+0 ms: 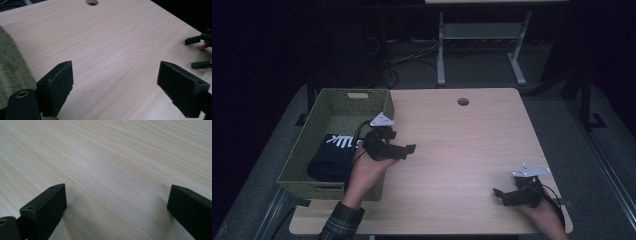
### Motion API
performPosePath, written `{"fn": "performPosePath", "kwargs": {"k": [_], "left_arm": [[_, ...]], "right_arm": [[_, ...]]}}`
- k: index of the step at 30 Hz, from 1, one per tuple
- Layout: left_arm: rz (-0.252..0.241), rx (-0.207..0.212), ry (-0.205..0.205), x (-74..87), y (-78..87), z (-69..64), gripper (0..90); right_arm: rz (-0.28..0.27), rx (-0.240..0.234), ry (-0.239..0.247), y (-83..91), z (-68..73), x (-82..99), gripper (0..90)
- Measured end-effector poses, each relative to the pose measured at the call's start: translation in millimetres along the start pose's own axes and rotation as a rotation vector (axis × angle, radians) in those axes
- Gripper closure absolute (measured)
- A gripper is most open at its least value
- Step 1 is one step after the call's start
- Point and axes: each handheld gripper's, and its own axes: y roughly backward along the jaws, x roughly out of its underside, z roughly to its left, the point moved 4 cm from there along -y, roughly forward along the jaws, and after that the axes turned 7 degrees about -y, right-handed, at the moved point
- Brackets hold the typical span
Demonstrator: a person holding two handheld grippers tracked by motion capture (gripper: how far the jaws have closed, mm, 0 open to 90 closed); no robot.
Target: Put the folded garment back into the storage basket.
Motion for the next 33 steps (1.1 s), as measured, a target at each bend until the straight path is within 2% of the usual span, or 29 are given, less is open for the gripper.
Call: {"fn": "performPosePath", "kwargs": {"k": [4, 10, 18, 22, 33], "left_arm": [[-0.014, 0.016, -0.012, 2.9, -12.8, -14.3, 13.2], [0.004, 0.019, -0.044, 12.9, -33.4, -32.1, 13.1], [0.056, 0.061, -0.096, 34.8, -62.1, -49.4, 13.2], [0.067, 0.065, -0.123, 44.3, -72.9, -54.0, 13.0], [0.070, 0.093, -0.133, 67.8, -94.7, -57.4, 12.9]], "right_arm": [[0.000, 0.001, 0.001, 0.1, -0.1, 0.0, 2.1], [0.000, 0.000, 0.002, 0.0, -0.1, 0.0, 2.1], [0.002, -0.001, -0.001, 0.0, 0.0, 0.1, 2.1], [0.002, 0.000, 0.002, 0.0, -0.1, 0.1, 2.1], [0.000, 0.000, 0.003, -0.1, -0.3, 0.0, 2.1]]}}
